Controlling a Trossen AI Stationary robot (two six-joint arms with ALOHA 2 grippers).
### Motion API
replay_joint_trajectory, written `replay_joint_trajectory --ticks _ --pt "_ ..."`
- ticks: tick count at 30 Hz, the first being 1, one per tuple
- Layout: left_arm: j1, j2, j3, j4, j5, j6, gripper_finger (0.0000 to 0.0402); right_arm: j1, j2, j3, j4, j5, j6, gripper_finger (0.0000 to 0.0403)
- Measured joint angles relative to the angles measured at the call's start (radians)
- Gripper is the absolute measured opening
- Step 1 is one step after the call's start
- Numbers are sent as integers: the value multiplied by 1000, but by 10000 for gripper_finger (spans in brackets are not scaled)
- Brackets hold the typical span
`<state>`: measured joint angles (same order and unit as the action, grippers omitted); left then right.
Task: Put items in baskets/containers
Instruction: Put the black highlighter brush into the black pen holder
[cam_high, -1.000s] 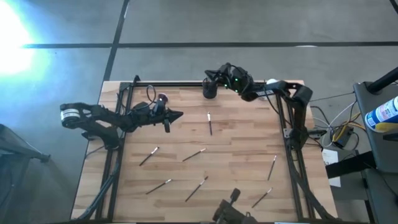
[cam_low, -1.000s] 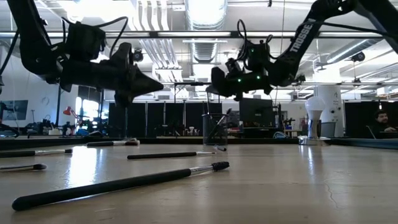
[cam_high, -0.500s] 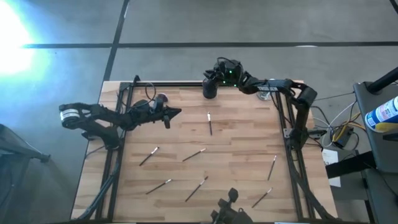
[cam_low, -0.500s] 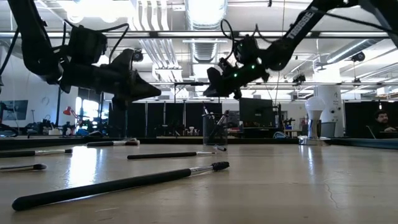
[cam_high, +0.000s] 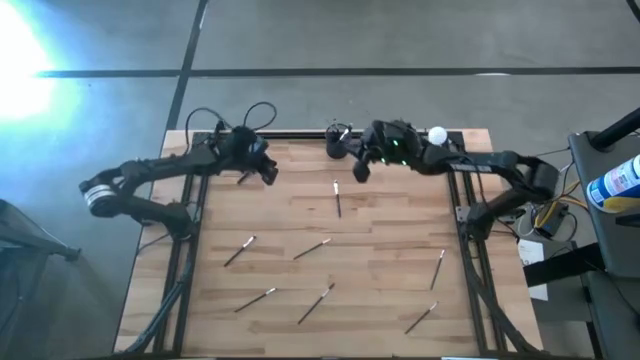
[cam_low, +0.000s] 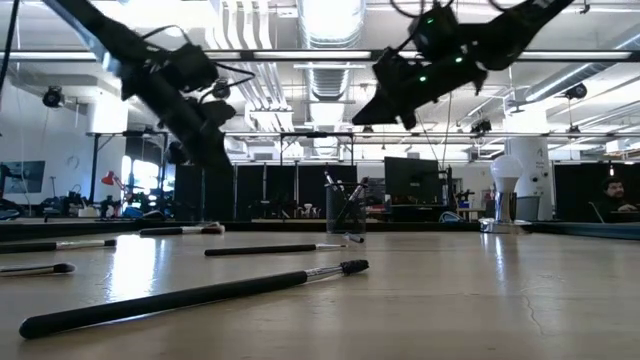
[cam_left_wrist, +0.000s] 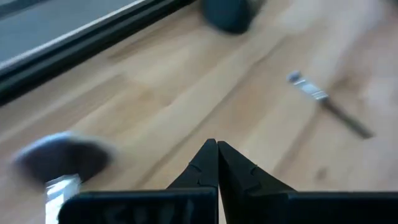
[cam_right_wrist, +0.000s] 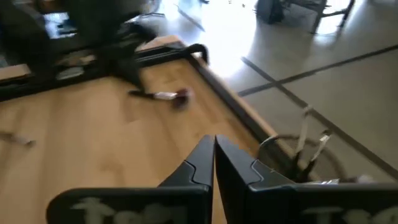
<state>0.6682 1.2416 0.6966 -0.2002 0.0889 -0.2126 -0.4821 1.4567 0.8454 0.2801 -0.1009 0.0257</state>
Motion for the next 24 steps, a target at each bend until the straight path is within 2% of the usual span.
replay_joint_trajectory --ticks 2,6,9,14,20,24 --pt "5 19 59 -114 -53 18 5 34 -53 -59 35 21 1 11" --pt "23 68 128 -221 -99 39 29 88 -146 -149 56 81 25 11" --pt "61 116 152 -248 -96 64 55 119 -204 -198 67 107 27 11" --pt "145 200 160 -265 -12 108 90 145 -270 -245 75 131 34 11" --pt "200 280 160 -265 -14 128 117 151 -309 -276 78 131 41 11" --pt "220 327 160 -262 -66 139 127 151 -310 -288 89 131 42 11"
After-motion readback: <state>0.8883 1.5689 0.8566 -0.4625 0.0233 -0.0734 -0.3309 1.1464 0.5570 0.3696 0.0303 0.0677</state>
